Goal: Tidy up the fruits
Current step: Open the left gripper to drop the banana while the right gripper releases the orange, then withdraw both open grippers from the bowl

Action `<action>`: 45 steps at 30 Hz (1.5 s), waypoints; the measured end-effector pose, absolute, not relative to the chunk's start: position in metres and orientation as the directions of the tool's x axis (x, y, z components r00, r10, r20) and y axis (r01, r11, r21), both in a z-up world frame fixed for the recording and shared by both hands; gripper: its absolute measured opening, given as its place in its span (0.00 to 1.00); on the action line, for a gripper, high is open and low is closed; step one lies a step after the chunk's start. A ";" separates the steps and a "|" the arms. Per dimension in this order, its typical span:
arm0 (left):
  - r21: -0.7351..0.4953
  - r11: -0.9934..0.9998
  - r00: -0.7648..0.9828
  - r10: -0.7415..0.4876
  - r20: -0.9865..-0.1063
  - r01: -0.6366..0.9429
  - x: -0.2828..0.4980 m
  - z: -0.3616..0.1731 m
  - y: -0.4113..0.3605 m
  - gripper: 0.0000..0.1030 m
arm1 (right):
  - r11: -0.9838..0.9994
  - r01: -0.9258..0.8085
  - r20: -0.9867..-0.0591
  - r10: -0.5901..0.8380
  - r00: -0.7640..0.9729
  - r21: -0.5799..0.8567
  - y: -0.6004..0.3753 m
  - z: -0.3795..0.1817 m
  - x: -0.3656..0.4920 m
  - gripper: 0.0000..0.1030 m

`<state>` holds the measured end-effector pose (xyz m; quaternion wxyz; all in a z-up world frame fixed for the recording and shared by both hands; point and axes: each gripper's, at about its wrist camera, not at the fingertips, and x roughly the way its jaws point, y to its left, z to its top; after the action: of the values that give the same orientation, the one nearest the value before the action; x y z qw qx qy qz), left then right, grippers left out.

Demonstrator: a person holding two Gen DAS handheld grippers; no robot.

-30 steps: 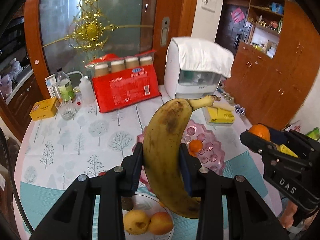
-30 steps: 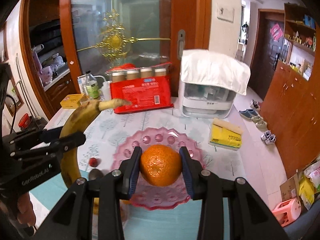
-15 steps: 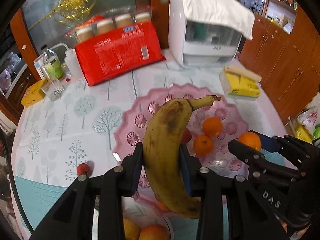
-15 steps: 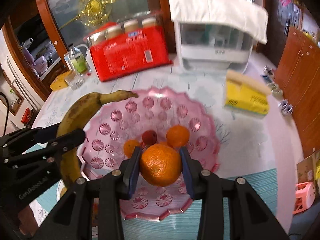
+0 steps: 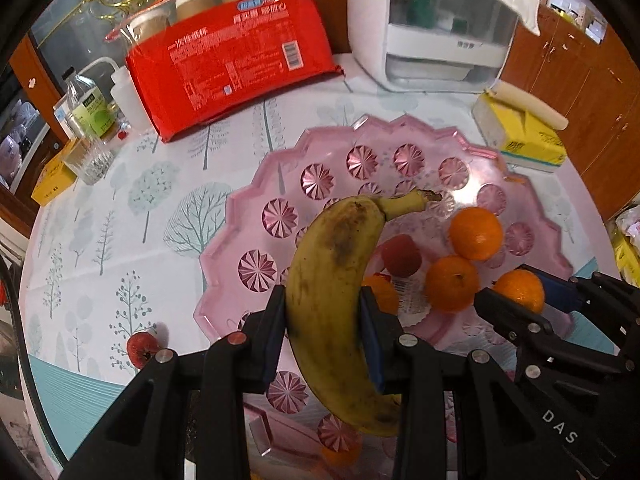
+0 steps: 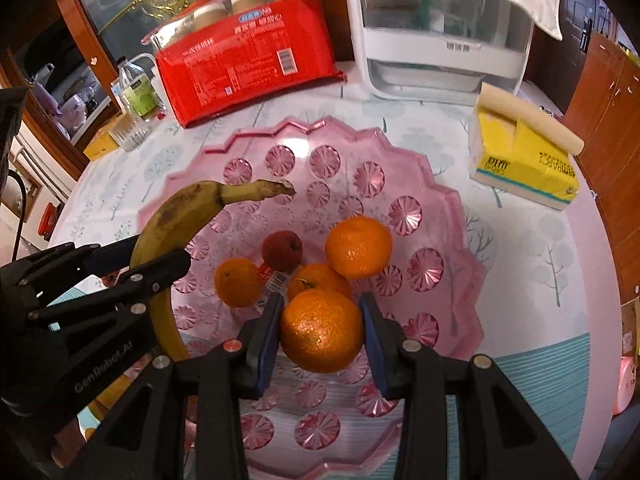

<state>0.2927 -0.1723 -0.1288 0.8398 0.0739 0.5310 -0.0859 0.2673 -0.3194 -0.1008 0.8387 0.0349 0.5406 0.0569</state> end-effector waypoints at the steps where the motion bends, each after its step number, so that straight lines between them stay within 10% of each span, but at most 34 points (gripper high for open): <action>1: 0.033 0.974 0.418 -0.065 -0.906 0.223 0.294 -0.131 -0.172 0.32 | 0.991 -0.057 -0.905 0.135 0.404 0.122 -0.320 -0.103 0.268 0.38; 10: 0.035 0.970 0.414 -0.070 -0.908 0.239 0.292 -0.142 -0.171 0.35 | 0.993 -0.040 -0.917 0.119 0.380 0.112 -0.318 -0.121 0.268 0.39; 12: 0.040 0.966 0.427 -0.076 -0.901 0.256 0.289 -0.139 -0.172 0.59 | 0.993 -0.044 -0.914 0.122 0.388 0.114 -0.317 -0.120 0.266 0.42; 18: 0.087 0.970 0.471 -0.031 -0.882 0.228 0.283 -0.131 -0.165 0.84 | 0.993 -0.015 -0.903 0.114 0.415 0.119 -0.323 -0.115 0.261 0.44; 45: 0.111 0.984 0.547 0.017 -0.837 0.140 0.223 -0.079 -0.124 0.85 | 0.990 0.000 -0.841 0.121 0.527 0.142 -0.315 -0.067 0.231 0.49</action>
<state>0.2229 -0.1244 -0.0794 0.8756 0.0826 0.4747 -0.0350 0.2308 -0.3145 -0.0675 0.8717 0.0623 0.4849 0.0348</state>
